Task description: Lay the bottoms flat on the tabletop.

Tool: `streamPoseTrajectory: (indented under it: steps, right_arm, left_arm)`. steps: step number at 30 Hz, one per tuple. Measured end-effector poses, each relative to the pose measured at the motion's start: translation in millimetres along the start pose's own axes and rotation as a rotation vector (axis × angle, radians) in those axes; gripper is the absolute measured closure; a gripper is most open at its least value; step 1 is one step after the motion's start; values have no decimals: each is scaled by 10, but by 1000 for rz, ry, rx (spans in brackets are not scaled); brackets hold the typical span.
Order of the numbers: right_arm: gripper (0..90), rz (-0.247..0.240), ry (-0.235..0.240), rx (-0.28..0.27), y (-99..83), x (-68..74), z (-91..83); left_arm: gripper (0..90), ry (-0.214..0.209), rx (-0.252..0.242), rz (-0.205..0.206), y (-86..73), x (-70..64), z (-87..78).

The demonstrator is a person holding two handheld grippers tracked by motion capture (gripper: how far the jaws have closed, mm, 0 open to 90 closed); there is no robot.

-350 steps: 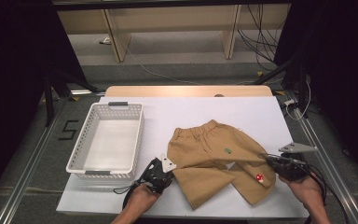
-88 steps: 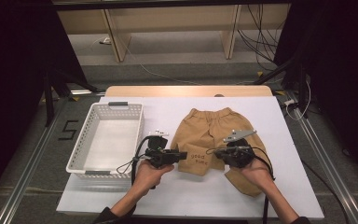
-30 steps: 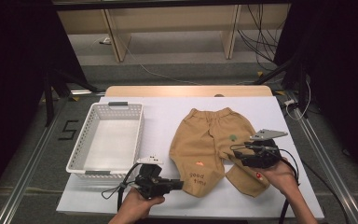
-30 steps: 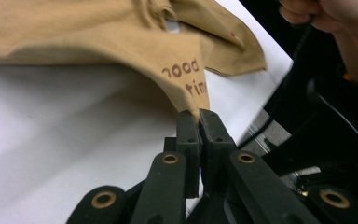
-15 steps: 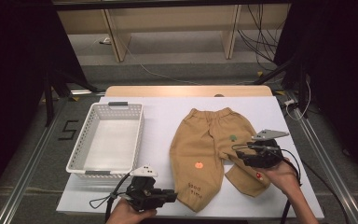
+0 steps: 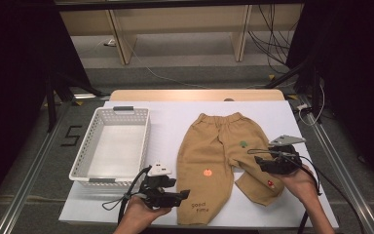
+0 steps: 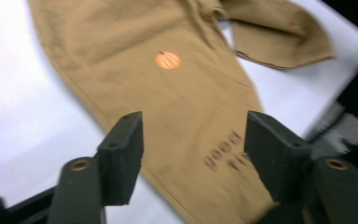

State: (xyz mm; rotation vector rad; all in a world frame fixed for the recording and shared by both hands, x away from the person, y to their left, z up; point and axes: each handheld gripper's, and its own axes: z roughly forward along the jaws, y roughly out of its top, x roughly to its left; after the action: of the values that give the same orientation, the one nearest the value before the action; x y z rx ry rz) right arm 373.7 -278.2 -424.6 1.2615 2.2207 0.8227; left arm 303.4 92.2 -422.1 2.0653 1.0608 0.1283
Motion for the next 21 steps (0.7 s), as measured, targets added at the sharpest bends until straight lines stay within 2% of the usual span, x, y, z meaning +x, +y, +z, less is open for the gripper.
streamPoseTrajectory:
  steps: [2,6,10,12,14,16,21]
  right_arm:
    - [391,19,-6,7,-46,-52,-7]
    - [390,67,-25,22,-157,-154,-25]
    - [382,104,-33,85,-318,-232,-9]
    - [380,123,-32,106,-399,-246,-21]
    - [383,149,-31,114,-473,-268,-58]
    - [389,173,-32,114,-539,-282,-97]
    - [405,198,-17,130,-645,-265,-129]
  left_arm:
    - [350,7,-3,-17,21,33,89]
    - [324,49,-12,-52,53,138,261]
    - [312,85,4,-72,46,229,397]
    - [307,97,12,-63,25,240,433]
    - [300,128,16,-41,-4,247,464]
    - [298,114,22,-66,-28,283,483]
    - [286,112,28,-76,-80,328,517]
